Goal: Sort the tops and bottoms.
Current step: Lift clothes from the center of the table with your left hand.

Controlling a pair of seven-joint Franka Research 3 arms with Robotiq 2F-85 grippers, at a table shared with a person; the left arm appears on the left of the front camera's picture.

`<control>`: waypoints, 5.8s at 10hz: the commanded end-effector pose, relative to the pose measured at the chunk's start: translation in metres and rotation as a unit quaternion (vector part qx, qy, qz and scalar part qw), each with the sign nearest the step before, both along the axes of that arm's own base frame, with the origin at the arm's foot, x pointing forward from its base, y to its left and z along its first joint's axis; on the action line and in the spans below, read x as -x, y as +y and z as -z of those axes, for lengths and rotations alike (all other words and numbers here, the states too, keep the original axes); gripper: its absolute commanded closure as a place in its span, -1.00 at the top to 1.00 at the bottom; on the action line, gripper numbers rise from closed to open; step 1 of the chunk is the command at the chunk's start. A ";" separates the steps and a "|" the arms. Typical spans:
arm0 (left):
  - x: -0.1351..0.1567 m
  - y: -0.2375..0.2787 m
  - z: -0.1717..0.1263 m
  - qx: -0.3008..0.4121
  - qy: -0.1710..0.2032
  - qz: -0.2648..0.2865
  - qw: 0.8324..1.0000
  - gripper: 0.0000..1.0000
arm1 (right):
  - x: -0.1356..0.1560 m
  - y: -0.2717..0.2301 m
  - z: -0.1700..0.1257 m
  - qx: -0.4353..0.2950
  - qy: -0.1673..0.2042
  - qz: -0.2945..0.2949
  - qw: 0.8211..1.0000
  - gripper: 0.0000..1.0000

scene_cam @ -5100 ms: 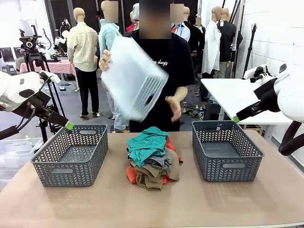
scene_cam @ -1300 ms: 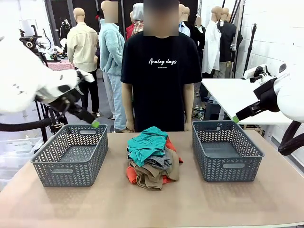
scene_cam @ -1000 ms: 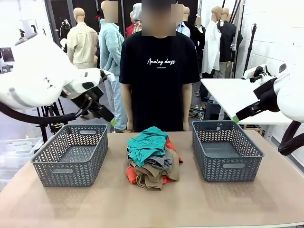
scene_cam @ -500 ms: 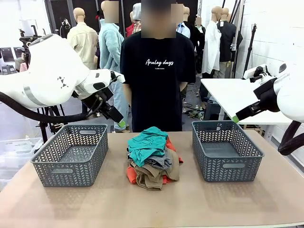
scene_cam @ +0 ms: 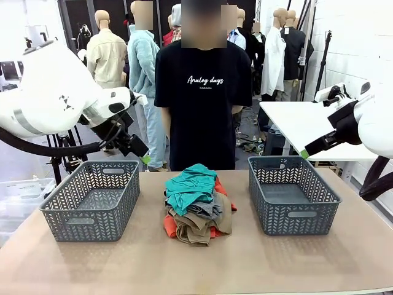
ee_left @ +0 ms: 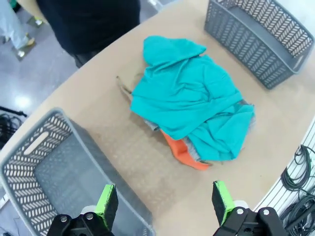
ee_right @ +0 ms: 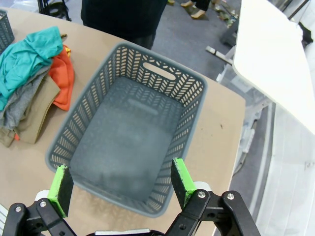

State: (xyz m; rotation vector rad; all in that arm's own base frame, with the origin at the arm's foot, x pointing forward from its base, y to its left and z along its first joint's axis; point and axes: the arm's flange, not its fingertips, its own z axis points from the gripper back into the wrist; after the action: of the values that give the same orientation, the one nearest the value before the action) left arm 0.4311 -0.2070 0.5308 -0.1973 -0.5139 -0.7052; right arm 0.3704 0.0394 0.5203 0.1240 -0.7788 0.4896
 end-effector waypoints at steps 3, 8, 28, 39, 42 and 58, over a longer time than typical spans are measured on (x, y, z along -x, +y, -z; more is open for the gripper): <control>-0.041 -0.089 0.015 -0.065 0.029 0.089 0.994 1.00 | -0.002 -0.002 0.001 -0.003 -0.003 -0.004 1.000 1.00; -0.063 -0.150 0.062 -0.110 0.079 0.114 0.984 1.00 | -0.002 -0.002 0.001 -0.003 -0.003 -0.004 1.000 1.00; -0.096 -0.202 0.122 -0.143 0.122 0.038 0.981 0.49 | -0.002 -0.002 0.001 -0.003 -0.003 -0.004 1.000 1.00; -0.078 -0.186 0.059 -0.149 0.091 -0.014 0.985 -1.00 | -0.002 -0.002 0.001 -0.003 -0.003 -0.004 1.000 1.00; -0.067 -0.172 -0.015 -0.155 0.025 -0.032 0.987 -1.00 | -0.002 -0.002 0.001 -0.003 -0.003 -0.004 1.000 1.00; -0.043 -0.194 -0.131 -0.210 -0.027 0.020 0.977 -1.00 | -0.002 -0.002 0.001 -0.003 -0.003 -0.004 1.000 1.00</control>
State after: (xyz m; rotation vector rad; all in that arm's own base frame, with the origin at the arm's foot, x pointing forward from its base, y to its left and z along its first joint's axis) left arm 0.4742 -0.4029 0.6620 0.2071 -0.4120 -0.8475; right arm 0.3703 0.0397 0.5205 0.1219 -0.7792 0.4898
